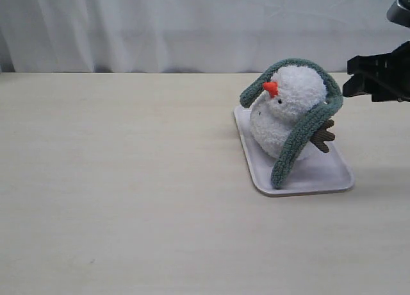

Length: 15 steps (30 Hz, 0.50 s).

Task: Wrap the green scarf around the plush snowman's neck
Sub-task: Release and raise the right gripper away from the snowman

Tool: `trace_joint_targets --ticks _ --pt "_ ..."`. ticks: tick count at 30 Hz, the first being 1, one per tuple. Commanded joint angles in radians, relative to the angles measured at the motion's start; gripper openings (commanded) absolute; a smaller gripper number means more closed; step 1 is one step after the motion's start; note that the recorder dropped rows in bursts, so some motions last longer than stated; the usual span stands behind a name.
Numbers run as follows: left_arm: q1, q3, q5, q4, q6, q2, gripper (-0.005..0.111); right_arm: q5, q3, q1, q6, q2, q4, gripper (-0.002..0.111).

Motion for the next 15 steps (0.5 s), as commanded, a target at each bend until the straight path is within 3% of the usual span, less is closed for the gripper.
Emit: trace_joint_targets --ticks 1,4,11,15 --pt "0.002 0.002 -0.009 -0.002 -0.002 -0.002 0.0 -0.125 -0.023 -0.013 -0.041 0.067 0.037 0.054" --pt "0.002 0.002 -0.009 -0.002 -0.002 -0.002 0.0 -0.144 -0.086 -0.013 -0.097 0.111 0.037 0.054" --pt "0.002 0.002 -0.009 -0.002 -0.002 -0.002 0.0 -0.102 -0.178 0.022 -0.524 0.135 0.039 0.054" --pt "0.002 0.002 -0.009 -0.002 -0.002 -0.002 0.0 -0.1 -0.178 0.029 -0.649 0.139 0.047 0.054"
